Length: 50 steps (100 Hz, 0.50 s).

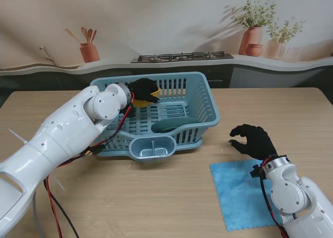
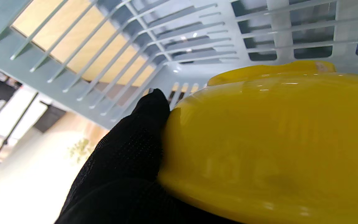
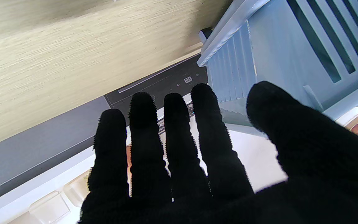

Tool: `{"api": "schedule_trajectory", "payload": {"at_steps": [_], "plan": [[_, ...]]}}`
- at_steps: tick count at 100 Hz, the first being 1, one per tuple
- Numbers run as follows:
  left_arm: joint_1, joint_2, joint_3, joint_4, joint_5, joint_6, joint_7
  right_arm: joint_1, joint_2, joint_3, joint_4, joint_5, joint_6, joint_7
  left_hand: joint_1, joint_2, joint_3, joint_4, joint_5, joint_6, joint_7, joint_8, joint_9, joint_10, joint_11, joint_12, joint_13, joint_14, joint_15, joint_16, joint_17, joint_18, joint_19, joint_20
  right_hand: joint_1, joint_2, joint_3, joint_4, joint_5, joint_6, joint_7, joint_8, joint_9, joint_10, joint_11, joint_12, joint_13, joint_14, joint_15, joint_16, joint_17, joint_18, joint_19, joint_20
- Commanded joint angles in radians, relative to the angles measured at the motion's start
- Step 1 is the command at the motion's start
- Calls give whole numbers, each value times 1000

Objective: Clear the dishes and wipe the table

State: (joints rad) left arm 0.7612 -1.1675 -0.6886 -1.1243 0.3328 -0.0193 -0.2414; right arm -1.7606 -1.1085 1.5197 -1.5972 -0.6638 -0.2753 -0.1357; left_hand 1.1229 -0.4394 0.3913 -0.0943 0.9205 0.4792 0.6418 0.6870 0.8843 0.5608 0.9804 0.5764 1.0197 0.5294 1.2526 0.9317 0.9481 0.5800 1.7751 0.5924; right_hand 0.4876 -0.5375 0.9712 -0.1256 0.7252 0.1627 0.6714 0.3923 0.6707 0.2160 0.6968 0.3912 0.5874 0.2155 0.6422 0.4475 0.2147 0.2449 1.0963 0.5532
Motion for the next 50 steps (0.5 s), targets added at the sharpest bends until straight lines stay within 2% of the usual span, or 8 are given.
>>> {"api": "schedule_trajectory", "payload": {"at_steps": [1, 24, 50], "plan": [[-16, -14, 8, 8, -9, 11, -16, -3, -3, 0, 2, -2, -4, 9, 62, 12, 174, -15, 27, -158, 6, -10, 34, 21, 5, -1, 12, 105, 2, -4, 38, -82, 142, 1, 10, 11, 5, 41, -17, 8, -5, 7, -21, -9, -11, -11, -25, -20, -11, -9, -16, -31, -12, 10], [-35, -38, 47, 57, -31, 15, 5, -2, -3, 1, 6, -4, -4, 5, 62, 14, 174, -15, 25, -148, 3, -18, 34, 23, -1, -4, 10, 111, -4, -7, 34, -73, 134, 5, 9, 11, 4, 41, -18, 9, -6, 7, -21, -10, -11, -11, -25, -19, -11, -8, -17, -32, -12, 10], [-35, -49, 57, 74, -44, 12, 22, -5, -4, 1, 7, 0, -2, 4, 67, 17, 165, -14, 24, -141, -1, -29, 37, 24, -15, -10, 6, 114, -15, -13, 28, -59, 119, 13, 7, 13, 3, 42, -17, 8, -8, 6, -22, -11, -12, -11, -27, -21, -12, -8, -20, -32, -15, 11]]}}
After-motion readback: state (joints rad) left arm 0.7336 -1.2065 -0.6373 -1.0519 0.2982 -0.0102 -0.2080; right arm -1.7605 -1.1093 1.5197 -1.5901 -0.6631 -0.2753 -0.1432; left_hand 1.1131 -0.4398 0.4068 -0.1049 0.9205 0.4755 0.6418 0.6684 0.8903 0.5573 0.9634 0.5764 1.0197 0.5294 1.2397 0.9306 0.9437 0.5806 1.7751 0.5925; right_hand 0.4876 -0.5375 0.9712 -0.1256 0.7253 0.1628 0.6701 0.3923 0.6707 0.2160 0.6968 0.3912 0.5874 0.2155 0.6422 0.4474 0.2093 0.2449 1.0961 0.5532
